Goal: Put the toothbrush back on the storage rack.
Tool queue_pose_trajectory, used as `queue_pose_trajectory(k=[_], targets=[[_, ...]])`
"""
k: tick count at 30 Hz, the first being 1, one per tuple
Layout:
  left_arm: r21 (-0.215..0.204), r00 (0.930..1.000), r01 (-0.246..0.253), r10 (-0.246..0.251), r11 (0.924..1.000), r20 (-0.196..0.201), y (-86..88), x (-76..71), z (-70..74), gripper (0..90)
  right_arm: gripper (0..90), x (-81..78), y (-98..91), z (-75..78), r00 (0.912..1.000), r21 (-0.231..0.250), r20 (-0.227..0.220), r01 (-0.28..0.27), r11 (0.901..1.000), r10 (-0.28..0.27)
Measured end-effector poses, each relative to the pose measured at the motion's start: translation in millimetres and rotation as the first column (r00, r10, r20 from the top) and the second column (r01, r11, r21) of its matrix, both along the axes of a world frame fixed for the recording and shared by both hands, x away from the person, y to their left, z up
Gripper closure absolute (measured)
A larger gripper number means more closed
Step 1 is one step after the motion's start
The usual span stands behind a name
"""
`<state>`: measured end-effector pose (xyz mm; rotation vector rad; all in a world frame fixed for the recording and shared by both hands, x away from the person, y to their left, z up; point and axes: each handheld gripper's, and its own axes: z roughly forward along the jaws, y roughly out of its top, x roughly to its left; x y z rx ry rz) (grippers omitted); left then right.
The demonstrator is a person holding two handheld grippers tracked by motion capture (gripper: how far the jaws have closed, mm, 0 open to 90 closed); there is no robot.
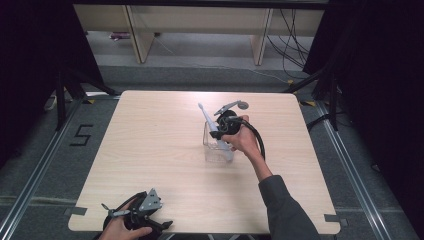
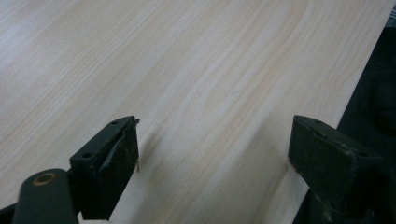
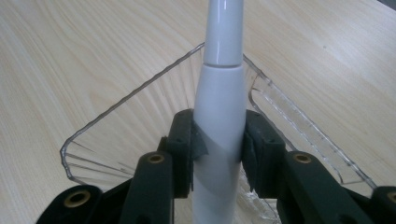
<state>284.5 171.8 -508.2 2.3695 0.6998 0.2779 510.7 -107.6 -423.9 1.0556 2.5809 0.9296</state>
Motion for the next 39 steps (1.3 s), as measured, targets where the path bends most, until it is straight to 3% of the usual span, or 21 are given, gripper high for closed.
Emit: queue_pose_trajectory(k=[2,4,6,7,11,13,15,18,19,20,22,23,25,27,28,32,34,35,37,39], targets=[[0.001,1.0,0.003,-0.003,1.0,-0.005,0.5,0.5,0.0,15.5,66.6,2.7,-1.1,-1.0,0.9994,0.003,0.018,-0.029,0.9996,0.029],[0.006,0.9999,0.006,-0.006,1.0,-0.011,0.8,0.9,0.6,15.5,66.5,3.6,-0.3,-2.3,0.9997,0.019,0.015,-0.021,0.9996,0.021],[0.004,1.0,0.002,-0.002,1.0,-0.007,0.3,0.7,0.1,15.5,66.4,5.2,-0.7,-2.2,0.9991,0.003,0.025,-0.034,0.9994,0.034],[0.005,1.0,0.004,-0.004,1.0,-0.001,0.1,0.1,0.0,15.5,66.4,4.0,0.9,-2.6,1.0,0.006,0.002,-0.01,0.9999,0.01],[0.0,1.0,-0.001,0.001,1.0,-0.002,0.2,0.0,-0.1,15.5,65.1,5.0,1.1,-2.6,0.9998,0.005,0.006,-0.017,0.9998,0.017],[0.002,1.0,0.001,-0.001,1.0,-0.003,0.2,-0.2,-0.2,15.5,62.8,3.7,1.9,-2.1,0.9998,0.022,-0.014,-0.012,0.9997,0.012],[0.006,1.0,0.007,-0.007,1.0,-0.004,0.3,0.0,-0.1,15.5,60.9,2.5,2.4,-0.6,0.9998,0.034,0.009,-0.02,0.9992,0.02],[0.005,1.0,0.004,-0.004,1.0,-0.004,0.2,0.1,-0.2,15.5,58.4,-1.6,1.6,4.3,1.0,0.045,0.006,0.004,0.999,-0.004],[0.005,1.0,0.003,-0.003,1.0,-0.004,0.2,0.1,-0.3,15.5,57.9,-3.1,0.2,7.0,0.9999,0.039,0.003,-0.012,0.9992,0.012],[0.005,1.0,0.002,-0.002,1.0,-0.004,0.2,0.1,-0.4,15.5,57.7,-4.0,-0.9,8.4,0.9994,0.046,0.031,-0.016,0.9988,0.015],[0.005,1.0,0.001,-0.001,1.0,-0.004,0.0,0.1,-0.4,15.5,57.0,-5.6,-4.3,12.7,0.9995,0.042,0.031,0.003,0.9991,-0.004],[0.006,1.0,0.003,-0.003,1.0,-0.003,0.1,0.1,-0.2,15.5,56.3,-6.4,-5.9,14.1,0.9984,0.054,0.054,-0.016,0.9984,0.013],[0.005,1.0,-0.001,0.001,1.0,-0.002,0.2,0.2,-0.3,15.5,55.4,-9.7,-9.8,18.5,0.9991,0.066,0.039,0.012,0.9977,-0.015],[0.003,1.0,-0.003,0.003,1.0,-0.004,0.2,0.1,-0.5,15.5,54.5,-10.0,-14.8,21.3,0.9965,0.069,0.076,-0.04,0.9968,0.035],[0.002,1.0,-0.003,0.003,1.0,-0.004,0.2,0.1,-0.5,15.5,53.8,-11.4,-16.1,21.8,0.996,0.084,0.086,-0.032,0.9959,0.025],[0.004,1.0,-0.003,0.003,1.0,-0.005,0.2,0.3,-0.4,15.5,52.4,-15.3,-22.7,26.4,0.9961,0.094,0.086,-0.03,0.9951,0.022],[0.003,1.0,-0.003,0.003,1.0,-0.005,0.4,0.5,-0.5,15.5,50.5,-17.3,-25.1,27.3,0.9938,0.107,0.109,-0.034,0.9937,0.022],[0.003,1.0,-0.004,0.004,1.0,-0.006,0.4,0.5,-0.5,15.5,49.5,-19.3,-26.9,29.8,0.9956,0.106,0.091,-0.032,0.9938,0.022],[0.004,1.0,-0.004,0.004,1.0,-0.006,0.3,0.4,-0.5,15.5,46.8,-22.2,-29.4,31.0,0.9942,0.102,0.107,-0.026,0.9944,0.015],[0.004,1.0,-0.004,0.004,1.0,-0.005,0.2,0.4,-0.5,15.5,44.5,-26.1,-30.7,31.7,0.9957,0.126,0.093,-0.007,0.992,-0.004]])
